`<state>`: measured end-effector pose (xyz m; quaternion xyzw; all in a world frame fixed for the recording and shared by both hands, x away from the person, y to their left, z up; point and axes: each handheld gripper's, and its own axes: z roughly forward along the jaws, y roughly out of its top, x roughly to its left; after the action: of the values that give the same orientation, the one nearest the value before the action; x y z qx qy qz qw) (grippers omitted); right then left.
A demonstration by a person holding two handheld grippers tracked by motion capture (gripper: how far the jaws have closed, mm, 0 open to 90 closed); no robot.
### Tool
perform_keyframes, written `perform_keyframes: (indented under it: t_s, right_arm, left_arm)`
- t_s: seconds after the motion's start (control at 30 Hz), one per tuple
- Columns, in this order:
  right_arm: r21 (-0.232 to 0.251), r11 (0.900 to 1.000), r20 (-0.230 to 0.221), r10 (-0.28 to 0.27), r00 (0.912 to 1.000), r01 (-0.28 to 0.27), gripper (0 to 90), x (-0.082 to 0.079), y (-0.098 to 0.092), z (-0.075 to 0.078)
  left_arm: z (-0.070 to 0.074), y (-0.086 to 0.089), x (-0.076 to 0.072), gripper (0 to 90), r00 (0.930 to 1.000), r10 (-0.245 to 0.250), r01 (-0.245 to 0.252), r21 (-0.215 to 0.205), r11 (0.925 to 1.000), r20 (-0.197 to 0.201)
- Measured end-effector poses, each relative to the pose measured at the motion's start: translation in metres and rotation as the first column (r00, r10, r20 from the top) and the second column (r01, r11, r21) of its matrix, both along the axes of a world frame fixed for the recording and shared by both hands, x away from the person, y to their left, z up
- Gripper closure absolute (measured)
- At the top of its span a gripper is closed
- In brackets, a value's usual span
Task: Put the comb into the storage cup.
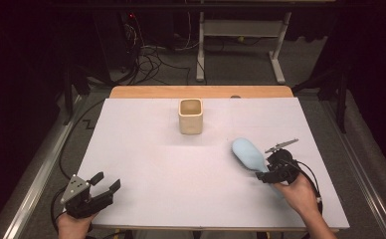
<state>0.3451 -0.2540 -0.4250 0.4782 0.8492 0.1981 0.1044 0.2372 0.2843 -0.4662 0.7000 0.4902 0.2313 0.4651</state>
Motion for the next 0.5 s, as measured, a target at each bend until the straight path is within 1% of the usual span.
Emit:
perform_keyframes:
  t_s: [0.1,0.3,0.33,0.43,0.47,0.5]
  right_arm:
    - [-0.018,1.0,-0.01,0.002,0.9999,-0.002,47.5,0.0029,0.0021,-0.0017]
    - [-0.028,1.0,-0.031,-0.001,0.9995,0.0,49.4,0.0077,0.0052,-0.0053]
    - [-0.033,0.999,-0.035,-0.008,0.9993,0.007,49.8,0.0083,0.0061,-0.0057]
    - [-0.036,0.999,-0.045,-0.014,0.9989,0.012,52.2,0.0093,0.0073,-0.0066]
    - [-0.04,0.999,-0.041,-0.004,0.9991,0.002,53.0,0.0102,0.0074,-0.0073]
    - [-0.044,0.999,-0.044,-0.006,0.999,0.004,54.0,0.0101,0.0081,-0.0074]
  left_arm:
    - [0.0001,0.0,-0.0002,31.0,1.0,0.001,-0.001,0.001,1.0,0.0]
    - [0.0002,0.0001,-0.0002,30.9,1.0,0.001,-0.001,0.001,1.0,0.0]
    - [0.0002,0.0001,-0.0002,30.9,1.0,0.001,-0.001,0.0,1.0,0.0]
    - [0.0001,0.0001,-0.0002,30.9,1.0,0.0,0.0,0.0,1.0,0.0]
    - [0.0001,0.0,-0.0002,30.9,1.0,0.0,0.0,0.0,1.0,0.0]
    - [0.0001,0.0,-0.0001,30.9,1.0,0.0,0.0,0.0,1.0,0.0]
